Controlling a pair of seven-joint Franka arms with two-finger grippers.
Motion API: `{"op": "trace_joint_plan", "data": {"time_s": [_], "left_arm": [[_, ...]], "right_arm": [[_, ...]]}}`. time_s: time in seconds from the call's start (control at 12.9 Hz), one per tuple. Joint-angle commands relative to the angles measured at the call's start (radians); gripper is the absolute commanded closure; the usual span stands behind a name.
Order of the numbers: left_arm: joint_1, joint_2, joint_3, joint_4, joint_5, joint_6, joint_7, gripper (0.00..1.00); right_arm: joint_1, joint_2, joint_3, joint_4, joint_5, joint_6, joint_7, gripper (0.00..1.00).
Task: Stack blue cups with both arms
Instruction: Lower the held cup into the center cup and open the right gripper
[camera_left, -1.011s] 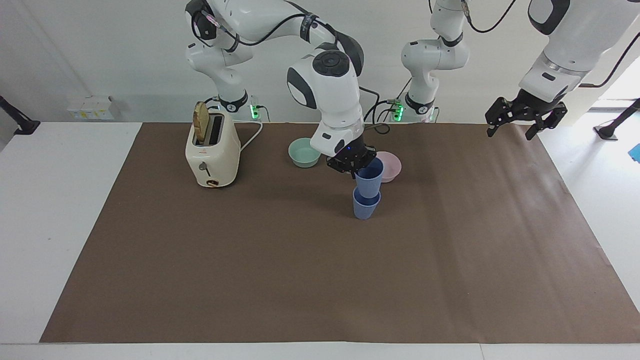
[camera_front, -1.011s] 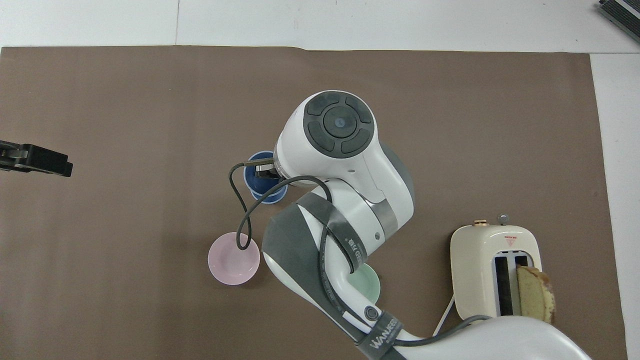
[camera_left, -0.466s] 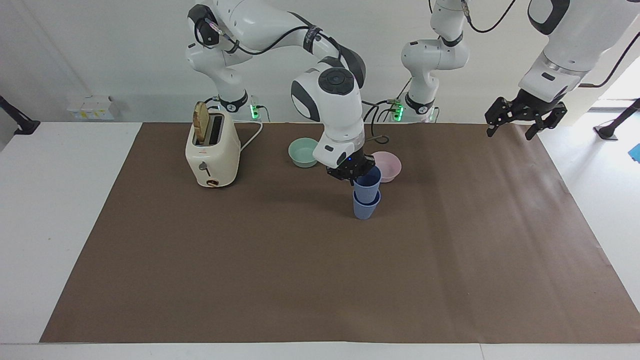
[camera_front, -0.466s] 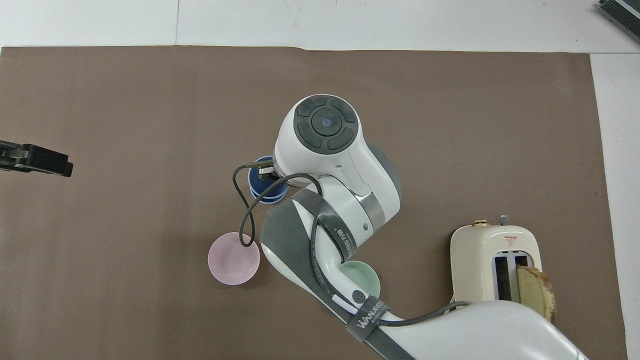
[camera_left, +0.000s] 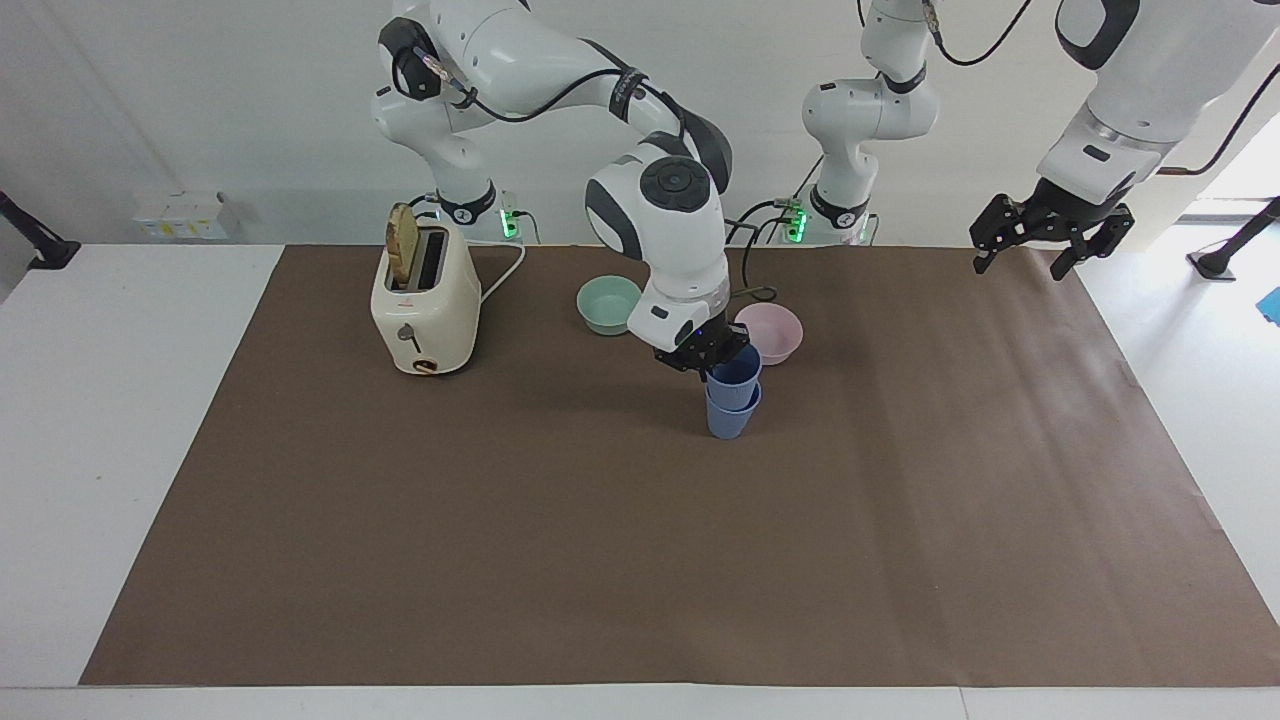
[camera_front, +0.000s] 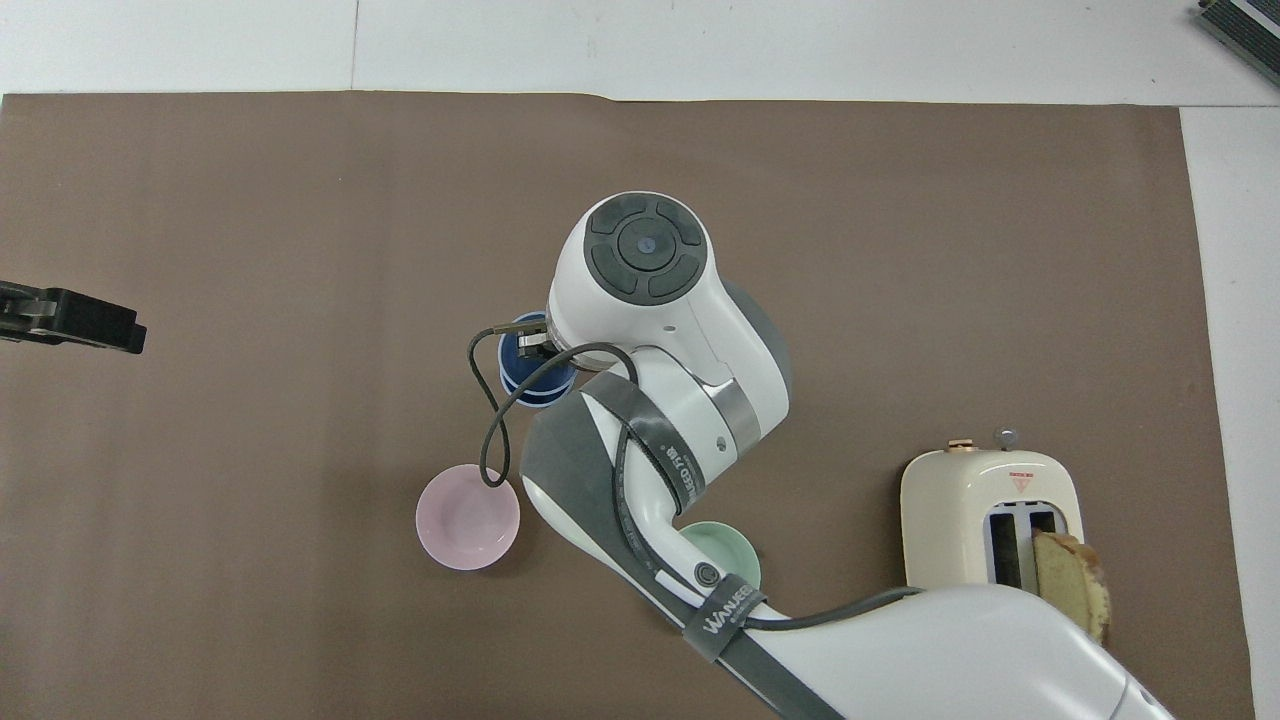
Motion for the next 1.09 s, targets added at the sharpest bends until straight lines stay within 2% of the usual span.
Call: {"op": "trace_joint_plan", "data": {"time_s": [0.0, 0.16, 0.23, 0.31, 0.39, 0.47, 0.7, 1.01], "left_arm": [[-0.002, -0.014, 0.0, -0.008, 0.011, -0.005, 0.01, 0.0], [-0.003, -0.013, 0.0, -0.006, 0.011, -0.004, 0.01, 0.0], [-0.003, -0.014, 0.0, -0.008, 0.011, -0.005, 0.01, 0.0], [-0.003, -0.014, 0.0, -0.006, 0.011, -0.004, 0.01, 0.0], [-0.003, -0.014, 0.0, -0.008, 0.011, -0.005, 0.011, 0.0], [-0.003, -0.014, 0.0, -0.008, 0.011, -0.005, 0.01, 0.0], [-0.003, -0.014, 0.0, -0.008, 0.011, -0.005, 0.01, 0.0], [-0.003, -0.014, 0.0, -0.008, 0.011, -0.005, 0.01, 0.0]], "right_arm": [[0.003, 0.025, 0.004, 0.009, -0.025, 0.055, 0.022, 1.0], [0.01, 0.026, 0.004, -0.02, -0.028, 0.096, 0.021, 1.0], [0.012, 0.032, 0.004, -0.02, -0.034, 0.104, 0.021, 0.94], [0.012, 0.032, 0.004, -0.02, -0.034, 0.103, 0.021, 0.72], [0.012, 0.032, 0.004, -0.02, -0.035, 0.101, 0.021, 0.39], [0.012, 0.032, 0.004, -0.02, -0.054, 0.097, 0.013, 0.0], [0.012, 0.032, 0.004, -0.018, -0.066, 0.078, 0.016, 0.0], [-0.013, 0.009, 0.0, -0.001, -0.066, -0.041, 0.016, 0.0]]}}
